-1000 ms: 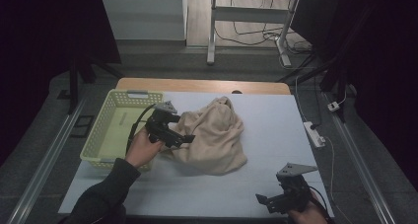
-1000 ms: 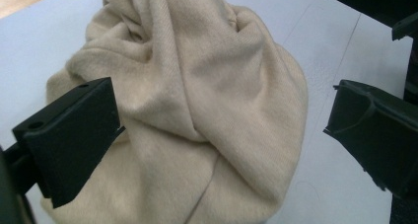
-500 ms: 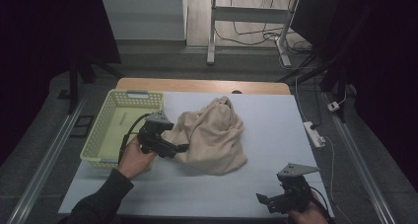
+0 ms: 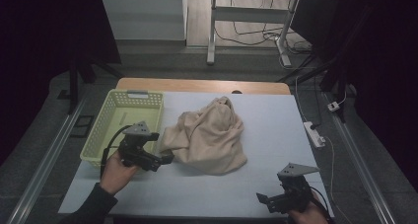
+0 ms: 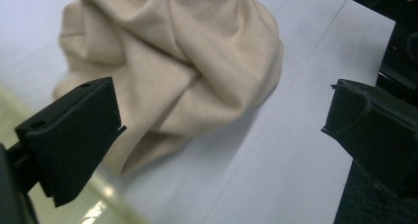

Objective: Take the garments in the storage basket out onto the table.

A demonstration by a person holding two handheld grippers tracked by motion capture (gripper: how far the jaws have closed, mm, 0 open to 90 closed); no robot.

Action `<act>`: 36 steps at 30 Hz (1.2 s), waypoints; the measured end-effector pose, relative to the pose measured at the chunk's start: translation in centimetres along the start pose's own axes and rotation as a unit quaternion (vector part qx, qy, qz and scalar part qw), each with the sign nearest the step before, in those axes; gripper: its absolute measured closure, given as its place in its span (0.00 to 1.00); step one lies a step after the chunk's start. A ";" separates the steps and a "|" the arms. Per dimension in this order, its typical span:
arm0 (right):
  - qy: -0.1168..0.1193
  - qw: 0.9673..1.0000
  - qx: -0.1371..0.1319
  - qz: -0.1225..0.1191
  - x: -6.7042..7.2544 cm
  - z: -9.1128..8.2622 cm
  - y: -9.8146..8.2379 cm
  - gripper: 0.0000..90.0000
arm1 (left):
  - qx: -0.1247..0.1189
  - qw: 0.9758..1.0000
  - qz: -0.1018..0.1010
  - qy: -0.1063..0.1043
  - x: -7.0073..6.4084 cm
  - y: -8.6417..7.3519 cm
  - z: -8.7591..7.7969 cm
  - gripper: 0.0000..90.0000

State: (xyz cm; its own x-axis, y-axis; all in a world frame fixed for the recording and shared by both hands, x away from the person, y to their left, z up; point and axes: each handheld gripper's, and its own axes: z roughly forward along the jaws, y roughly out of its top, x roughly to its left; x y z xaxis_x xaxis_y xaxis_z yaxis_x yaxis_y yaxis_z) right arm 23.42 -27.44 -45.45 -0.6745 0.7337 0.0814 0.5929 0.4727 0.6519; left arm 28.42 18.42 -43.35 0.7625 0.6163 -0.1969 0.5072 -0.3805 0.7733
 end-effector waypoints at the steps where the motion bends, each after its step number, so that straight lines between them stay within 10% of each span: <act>1: -0.001 1.000 0.000 0.000 0.0 0.0 0.0 0.00 | -0.002 1.000 -0.004 0.002 0.0 -0.3 -0.3 0.00; 36: -0.003 1.000 0.008 0.000 0.0 0.2 0.1 0.00 | -0.039 0.993 -0.106 0.037 0.7 -10.8 -8.9 0.00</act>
State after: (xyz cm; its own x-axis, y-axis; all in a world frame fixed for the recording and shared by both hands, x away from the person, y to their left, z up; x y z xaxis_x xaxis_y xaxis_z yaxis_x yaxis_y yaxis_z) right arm 23.51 -27.30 -45.53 -0.6719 0.7366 0.0774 0.6002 0.4803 0.6396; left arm 19.94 29.10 -46.45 0.6080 0.7276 -0.3178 0.6192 -0.1840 0.7633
